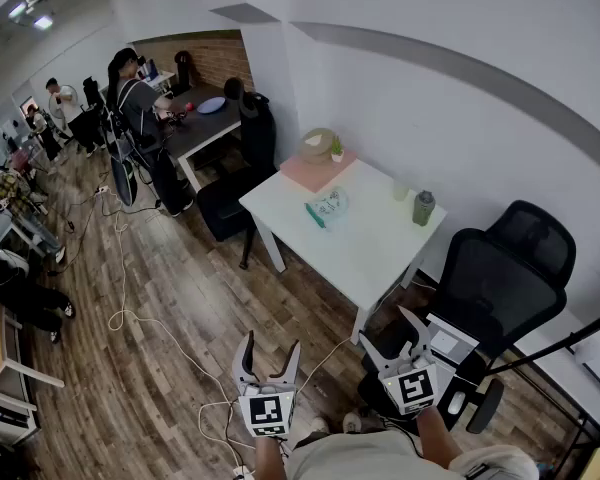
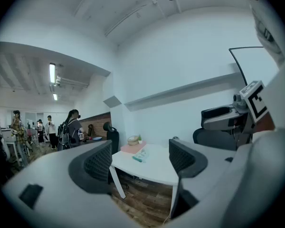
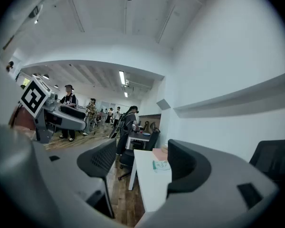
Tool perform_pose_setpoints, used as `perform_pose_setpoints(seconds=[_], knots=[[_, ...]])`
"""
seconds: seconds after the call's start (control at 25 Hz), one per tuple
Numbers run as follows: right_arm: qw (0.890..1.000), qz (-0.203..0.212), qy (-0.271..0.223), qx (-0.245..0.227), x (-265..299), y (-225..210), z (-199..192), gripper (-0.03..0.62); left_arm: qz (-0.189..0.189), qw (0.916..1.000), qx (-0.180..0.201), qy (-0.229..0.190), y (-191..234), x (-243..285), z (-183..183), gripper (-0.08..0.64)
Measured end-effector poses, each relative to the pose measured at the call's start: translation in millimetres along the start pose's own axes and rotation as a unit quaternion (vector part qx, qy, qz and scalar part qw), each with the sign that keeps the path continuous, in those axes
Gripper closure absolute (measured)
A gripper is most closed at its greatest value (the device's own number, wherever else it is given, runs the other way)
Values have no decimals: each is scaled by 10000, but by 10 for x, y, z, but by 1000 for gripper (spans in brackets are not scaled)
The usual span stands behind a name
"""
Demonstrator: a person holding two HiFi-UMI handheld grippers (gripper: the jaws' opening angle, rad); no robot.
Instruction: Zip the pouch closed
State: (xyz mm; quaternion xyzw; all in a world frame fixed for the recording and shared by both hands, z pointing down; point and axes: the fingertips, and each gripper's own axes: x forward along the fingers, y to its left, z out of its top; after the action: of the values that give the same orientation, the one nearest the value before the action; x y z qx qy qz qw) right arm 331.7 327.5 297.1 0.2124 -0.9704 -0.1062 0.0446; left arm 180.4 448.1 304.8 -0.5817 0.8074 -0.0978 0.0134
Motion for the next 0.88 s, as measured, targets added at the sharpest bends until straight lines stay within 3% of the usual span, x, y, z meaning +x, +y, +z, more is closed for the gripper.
perform_pose_setpoints(seconds=[0.12,0.36,0.88], knots=[[10000,55,22,70,-73,-40,-46,265,3,10000,22,-14,-177,-64,60,195],[9991,292,33,318,-118,29,-146,198,85,10000,6,41,-358,-151,51,189],[9988,368,174,281,246,-2,-230,199,124,9999,-35,-58,-161,144,53,187]])
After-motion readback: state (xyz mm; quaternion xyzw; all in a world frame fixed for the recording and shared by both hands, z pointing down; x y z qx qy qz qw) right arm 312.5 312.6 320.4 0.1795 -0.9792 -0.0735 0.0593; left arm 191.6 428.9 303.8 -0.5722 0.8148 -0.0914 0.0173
